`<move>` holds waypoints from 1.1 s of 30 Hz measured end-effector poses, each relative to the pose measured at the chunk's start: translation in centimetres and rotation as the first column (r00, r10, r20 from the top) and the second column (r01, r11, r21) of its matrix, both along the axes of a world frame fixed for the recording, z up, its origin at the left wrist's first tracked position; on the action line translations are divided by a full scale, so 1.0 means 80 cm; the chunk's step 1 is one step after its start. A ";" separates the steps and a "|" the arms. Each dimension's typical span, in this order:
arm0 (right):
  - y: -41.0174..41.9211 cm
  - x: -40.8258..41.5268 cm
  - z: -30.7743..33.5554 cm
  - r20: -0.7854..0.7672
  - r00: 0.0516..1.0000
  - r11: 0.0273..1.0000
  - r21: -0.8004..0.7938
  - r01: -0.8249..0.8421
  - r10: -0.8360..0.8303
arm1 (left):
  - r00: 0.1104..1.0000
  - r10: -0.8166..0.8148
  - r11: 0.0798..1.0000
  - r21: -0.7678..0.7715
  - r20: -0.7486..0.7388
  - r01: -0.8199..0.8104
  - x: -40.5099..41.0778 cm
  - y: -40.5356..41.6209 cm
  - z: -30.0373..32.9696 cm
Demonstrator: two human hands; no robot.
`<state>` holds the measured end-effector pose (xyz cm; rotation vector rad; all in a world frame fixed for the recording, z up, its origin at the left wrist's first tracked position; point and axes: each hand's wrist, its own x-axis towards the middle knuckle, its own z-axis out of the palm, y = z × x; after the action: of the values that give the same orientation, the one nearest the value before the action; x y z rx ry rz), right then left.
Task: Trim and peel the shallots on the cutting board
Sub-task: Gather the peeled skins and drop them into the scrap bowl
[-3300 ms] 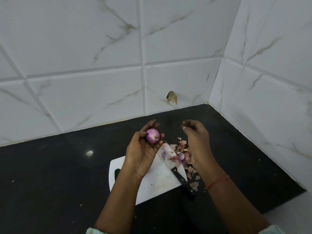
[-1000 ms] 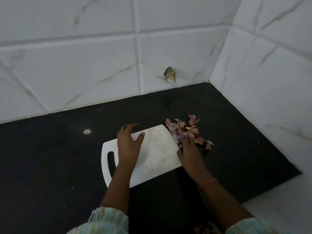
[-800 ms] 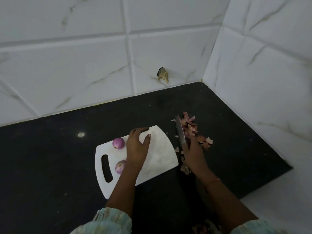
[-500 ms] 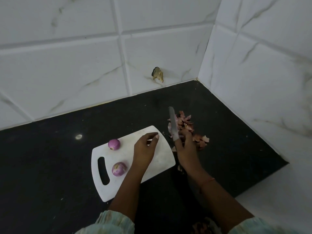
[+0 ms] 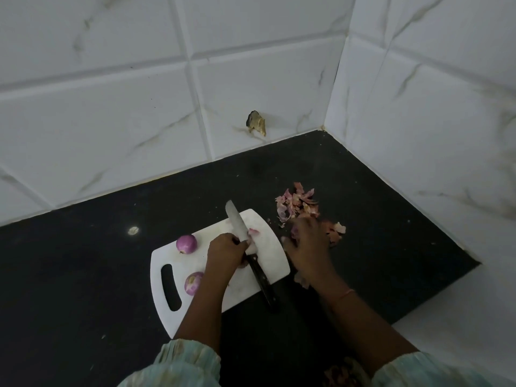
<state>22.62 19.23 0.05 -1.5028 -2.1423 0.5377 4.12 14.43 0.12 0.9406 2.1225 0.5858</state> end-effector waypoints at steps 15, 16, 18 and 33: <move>0.042 0.015 -0.022 0.129 0.992 0.985 -0.172 0.018 0.005 | 0.824 -0.498 0.842 0.075 -0.270 0.534 0.104 0.075 0.011; 0.039 0.014 -0.026 0.073 0.997 0.991 -0.135 0.008 0.002 | 0.831 -0.492 0.850 0.065 -0.261 0.523 0.110 0.077 0.007; 0.035 0.017 -0.028 -0.050 0.998 0.996 -0.080 0.028 -0.032 | 0.844 -0.459 0.874 0.031 -0.277 0.485 0.115 0.083 0.004; -0.028 0.111 0.090 -0.348 0.917 0.933 -0.354 0.062 -0.192 | 0.952 -0.305 0.885 0.366 -0.012 0.288 0.172 0.008 0.064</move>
<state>31.50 16.99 7.23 -1.5464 -1.6979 1.0951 17.89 15.09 5.25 1.4134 1.8076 0.8501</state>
